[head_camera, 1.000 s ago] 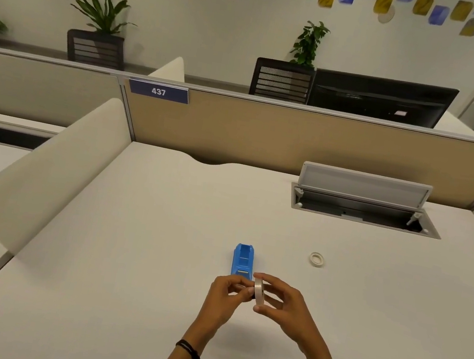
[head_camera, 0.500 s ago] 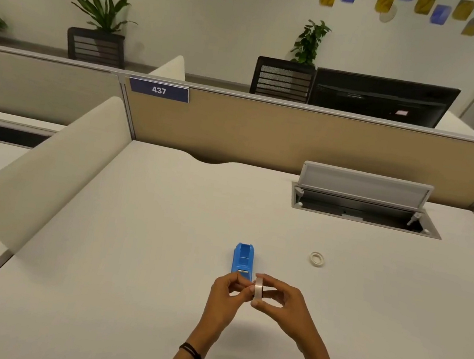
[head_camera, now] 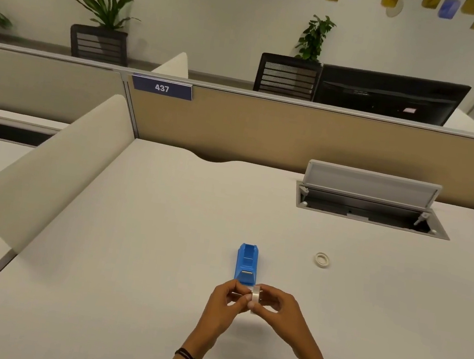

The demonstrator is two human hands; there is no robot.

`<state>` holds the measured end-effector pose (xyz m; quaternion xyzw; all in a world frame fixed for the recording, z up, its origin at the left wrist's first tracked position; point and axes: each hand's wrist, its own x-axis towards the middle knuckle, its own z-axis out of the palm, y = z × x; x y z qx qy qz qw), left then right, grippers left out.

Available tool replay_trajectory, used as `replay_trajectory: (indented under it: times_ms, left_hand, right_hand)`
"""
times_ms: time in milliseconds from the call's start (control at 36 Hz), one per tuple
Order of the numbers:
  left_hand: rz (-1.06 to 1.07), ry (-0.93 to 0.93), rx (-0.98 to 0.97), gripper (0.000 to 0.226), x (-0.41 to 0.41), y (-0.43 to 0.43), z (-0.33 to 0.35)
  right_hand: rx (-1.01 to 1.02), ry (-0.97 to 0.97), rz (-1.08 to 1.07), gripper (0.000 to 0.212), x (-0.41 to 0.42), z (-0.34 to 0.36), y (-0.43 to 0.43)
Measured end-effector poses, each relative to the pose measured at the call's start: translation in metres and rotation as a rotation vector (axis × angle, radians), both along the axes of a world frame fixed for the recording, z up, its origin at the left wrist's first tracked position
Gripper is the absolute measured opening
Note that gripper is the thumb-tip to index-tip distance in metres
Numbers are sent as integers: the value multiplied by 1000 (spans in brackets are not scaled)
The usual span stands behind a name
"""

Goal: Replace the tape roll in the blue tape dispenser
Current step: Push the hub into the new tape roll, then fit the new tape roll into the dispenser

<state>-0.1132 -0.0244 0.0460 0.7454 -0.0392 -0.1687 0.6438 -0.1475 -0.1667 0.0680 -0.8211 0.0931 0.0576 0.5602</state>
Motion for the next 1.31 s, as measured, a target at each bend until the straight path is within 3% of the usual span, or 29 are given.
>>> replay_trajectory:
  times_ms: [278,472,694,944,1306]
  left_hand:
    - [30,4,-11,6,11,2,-11]
    - [25,-14,-22,10,34,4,-21]
    - [-207,-105,136,66,71,11,-36]
    - [-378,-69,180,96,103,-2,-40]
    - [-324,-39,193,101,112,-10,-66]
  right_hand:
    - [-78,-36,61,54,10,-18,7]
    - [-90,-97,22,41,42,-20,2]
    - [-88,-98,-21,34,91,-24,-9]
    - [-250,-61,85,38,126,-38,-18]
    - [-349,21,248,27,149,-41,-28]
